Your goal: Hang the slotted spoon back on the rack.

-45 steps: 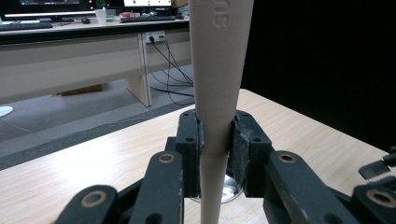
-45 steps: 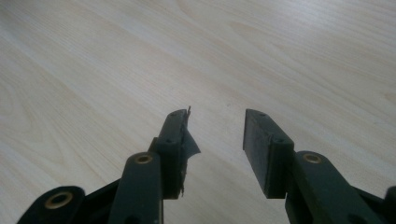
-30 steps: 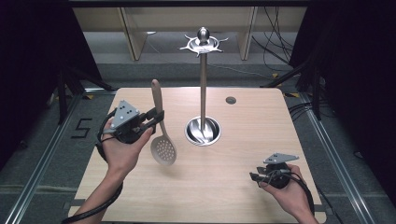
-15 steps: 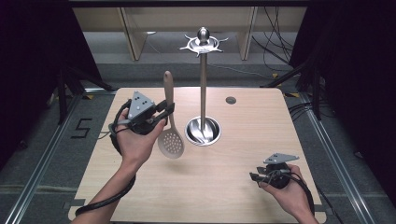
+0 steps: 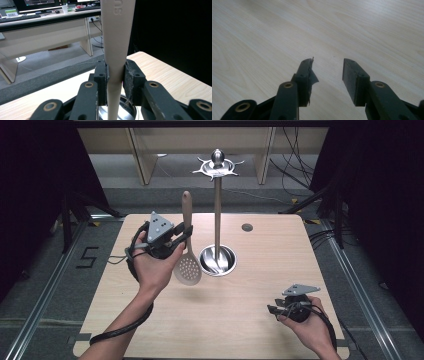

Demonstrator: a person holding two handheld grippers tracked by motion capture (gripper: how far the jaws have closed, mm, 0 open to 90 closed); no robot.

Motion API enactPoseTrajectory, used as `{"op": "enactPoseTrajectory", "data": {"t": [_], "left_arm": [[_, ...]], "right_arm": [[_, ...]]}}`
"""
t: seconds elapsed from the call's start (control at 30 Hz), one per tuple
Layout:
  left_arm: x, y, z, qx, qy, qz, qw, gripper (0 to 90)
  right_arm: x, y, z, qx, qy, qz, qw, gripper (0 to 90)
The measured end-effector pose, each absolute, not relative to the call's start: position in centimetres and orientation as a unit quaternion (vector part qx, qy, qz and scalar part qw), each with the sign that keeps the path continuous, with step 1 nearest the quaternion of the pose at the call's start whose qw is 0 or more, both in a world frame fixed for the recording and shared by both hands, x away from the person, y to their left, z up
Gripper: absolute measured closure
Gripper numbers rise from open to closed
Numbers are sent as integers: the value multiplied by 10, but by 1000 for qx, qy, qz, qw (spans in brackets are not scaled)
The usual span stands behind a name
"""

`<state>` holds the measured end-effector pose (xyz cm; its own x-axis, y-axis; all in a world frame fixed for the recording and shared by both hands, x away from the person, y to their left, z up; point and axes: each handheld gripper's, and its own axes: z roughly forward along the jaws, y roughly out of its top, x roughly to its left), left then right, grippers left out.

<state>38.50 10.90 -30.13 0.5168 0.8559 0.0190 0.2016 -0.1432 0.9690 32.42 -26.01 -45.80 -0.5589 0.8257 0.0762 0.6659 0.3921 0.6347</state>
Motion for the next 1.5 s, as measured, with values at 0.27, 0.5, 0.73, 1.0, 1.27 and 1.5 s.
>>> {"op": "enactPoseTrajectory", "data": {"t": [0.27,0.5,0.73,1.0,1.27,1.5], "left_arm": [[388,107,-300,691,376,316,531,736],[389,104,-300,689,383,321,526,736],[390,102,-299,688,384,323,524,736],[392,98,-297,689,385,327,520,736],[395,95,-297,690,388,326,517,736],[397,91,-296,691,388,326,516,736]], "right_arm": [[324,-260,-458,453,824,316,127,599],[324,-260,-458,454,823,317,128,598],[324,-261,-458,454,822,319,129,595],[324,-260,-458,455,822,319,128,592],[324,-260,-458,454,822,319,128,591],[324,-260,-458,454,822,319,127,591]]}}
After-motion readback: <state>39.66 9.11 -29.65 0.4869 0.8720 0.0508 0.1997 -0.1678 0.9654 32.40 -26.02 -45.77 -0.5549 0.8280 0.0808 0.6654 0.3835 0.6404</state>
